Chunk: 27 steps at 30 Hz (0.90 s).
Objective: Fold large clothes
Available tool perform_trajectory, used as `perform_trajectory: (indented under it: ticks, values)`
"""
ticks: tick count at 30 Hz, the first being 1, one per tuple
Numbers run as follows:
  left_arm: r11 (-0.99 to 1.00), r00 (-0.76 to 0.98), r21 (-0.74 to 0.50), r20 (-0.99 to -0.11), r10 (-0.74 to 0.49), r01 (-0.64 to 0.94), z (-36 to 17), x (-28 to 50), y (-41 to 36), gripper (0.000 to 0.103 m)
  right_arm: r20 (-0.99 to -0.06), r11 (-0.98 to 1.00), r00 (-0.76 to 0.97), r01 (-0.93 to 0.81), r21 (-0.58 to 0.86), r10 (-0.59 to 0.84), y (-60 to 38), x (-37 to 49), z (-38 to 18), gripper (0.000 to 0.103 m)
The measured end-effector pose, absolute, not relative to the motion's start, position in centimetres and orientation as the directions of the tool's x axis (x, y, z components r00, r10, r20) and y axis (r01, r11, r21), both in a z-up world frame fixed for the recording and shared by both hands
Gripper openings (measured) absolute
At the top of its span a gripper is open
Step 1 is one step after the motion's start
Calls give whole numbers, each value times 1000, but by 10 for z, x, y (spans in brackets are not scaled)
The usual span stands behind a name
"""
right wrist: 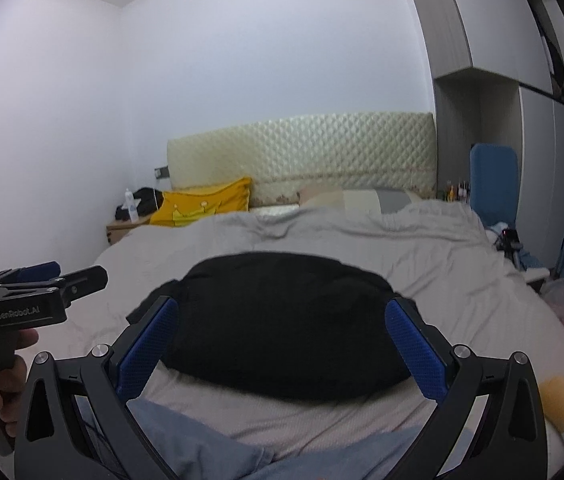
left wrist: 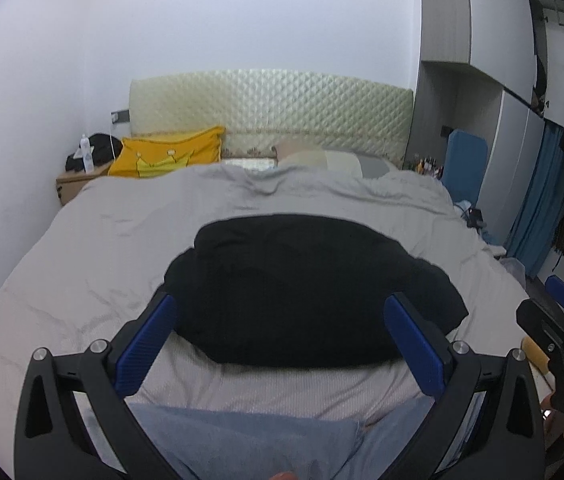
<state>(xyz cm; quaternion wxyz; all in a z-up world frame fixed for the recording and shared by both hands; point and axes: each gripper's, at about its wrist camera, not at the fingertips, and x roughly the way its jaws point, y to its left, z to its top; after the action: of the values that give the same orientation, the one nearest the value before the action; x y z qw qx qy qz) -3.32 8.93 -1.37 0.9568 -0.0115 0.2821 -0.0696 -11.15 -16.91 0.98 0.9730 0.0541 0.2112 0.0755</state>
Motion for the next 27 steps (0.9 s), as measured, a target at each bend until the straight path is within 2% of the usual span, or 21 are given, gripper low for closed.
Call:
perform_trajectory:
  ticks: [10, 27]
  values:
    - [992, 805, -62, -580, -127, 112, -29, -31, 93, 103, -457, 983, 875, -99, 155, 160, -174, -108, -11, 103]
    - [992, 794, -65, -595, -127, 110, -32, -29, 96, 103, -476, 982, 866, -81, 173, 155, -178, -103, -16, 103]
